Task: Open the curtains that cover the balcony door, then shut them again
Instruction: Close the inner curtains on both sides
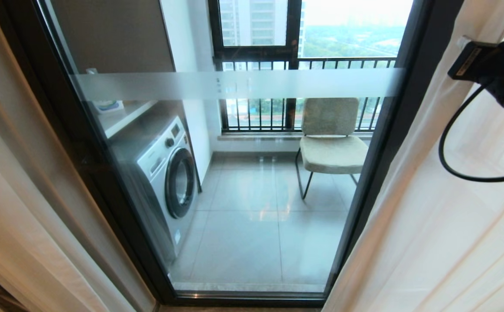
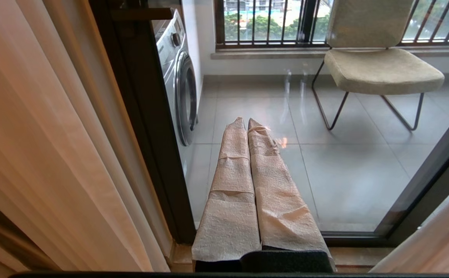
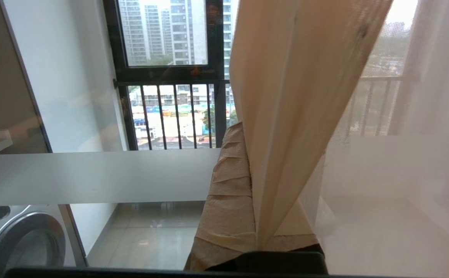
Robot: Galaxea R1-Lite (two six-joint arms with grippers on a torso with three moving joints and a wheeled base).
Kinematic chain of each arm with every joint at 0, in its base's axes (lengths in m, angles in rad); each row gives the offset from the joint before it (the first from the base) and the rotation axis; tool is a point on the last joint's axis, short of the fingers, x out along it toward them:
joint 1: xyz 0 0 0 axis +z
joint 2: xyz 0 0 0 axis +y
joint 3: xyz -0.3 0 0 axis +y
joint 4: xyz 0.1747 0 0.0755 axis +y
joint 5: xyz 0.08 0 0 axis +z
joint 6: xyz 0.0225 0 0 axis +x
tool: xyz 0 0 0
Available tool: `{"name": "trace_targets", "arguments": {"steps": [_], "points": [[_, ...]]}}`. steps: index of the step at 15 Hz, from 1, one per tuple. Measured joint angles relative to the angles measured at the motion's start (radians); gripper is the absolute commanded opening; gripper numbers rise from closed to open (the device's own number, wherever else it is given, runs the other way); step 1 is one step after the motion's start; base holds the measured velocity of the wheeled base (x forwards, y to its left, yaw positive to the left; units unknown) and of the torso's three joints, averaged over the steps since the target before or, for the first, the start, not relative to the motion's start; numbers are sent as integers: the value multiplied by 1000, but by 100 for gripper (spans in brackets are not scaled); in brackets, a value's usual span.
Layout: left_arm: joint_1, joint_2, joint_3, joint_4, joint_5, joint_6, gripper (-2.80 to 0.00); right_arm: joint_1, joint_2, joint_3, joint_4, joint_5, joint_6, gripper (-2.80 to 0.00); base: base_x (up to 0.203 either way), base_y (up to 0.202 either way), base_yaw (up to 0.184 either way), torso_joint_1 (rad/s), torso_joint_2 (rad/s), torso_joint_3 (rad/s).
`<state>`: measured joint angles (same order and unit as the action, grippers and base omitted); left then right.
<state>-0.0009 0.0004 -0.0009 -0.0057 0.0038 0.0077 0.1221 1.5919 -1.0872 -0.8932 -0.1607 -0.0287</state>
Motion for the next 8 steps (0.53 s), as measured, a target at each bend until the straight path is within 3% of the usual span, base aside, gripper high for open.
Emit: {"name": "trace_targets", "arguments": {"steps": [8], "points": [[-1,0,0,0,0,0,-280,7,1,-14,-1,-1,-12,-280,0,0,0,0,0,0]]}}
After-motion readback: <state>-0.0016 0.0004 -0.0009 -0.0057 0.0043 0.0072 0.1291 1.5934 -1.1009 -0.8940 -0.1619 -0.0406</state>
